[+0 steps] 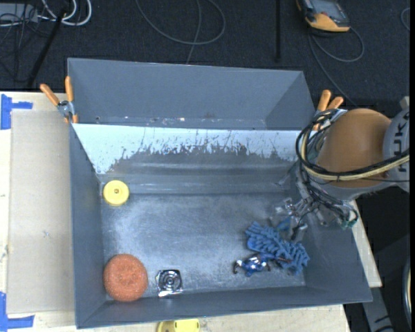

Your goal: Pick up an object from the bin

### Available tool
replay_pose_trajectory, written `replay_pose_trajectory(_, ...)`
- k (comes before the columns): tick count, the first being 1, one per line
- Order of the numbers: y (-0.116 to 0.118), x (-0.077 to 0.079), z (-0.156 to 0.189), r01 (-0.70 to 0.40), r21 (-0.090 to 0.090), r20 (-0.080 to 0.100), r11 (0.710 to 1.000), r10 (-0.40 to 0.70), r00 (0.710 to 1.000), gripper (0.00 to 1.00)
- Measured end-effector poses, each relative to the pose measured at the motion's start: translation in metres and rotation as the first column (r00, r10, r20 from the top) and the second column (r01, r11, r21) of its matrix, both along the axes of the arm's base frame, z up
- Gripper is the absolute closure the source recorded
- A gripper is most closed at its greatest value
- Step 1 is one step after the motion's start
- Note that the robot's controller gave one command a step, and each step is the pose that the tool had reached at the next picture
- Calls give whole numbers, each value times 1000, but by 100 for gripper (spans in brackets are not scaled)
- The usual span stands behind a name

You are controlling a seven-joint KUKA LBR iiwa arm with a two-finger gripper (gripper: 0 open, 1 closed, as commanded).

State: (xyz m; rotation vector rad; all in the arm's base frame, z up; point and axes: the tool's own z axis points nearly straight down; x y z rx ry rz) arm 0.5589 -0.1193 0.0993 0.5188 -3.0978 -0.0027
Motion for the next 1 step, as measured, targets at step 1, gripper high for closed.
replay_pose_trajectory(1,-1,2,14,46,0,6,999,-46,999,100)
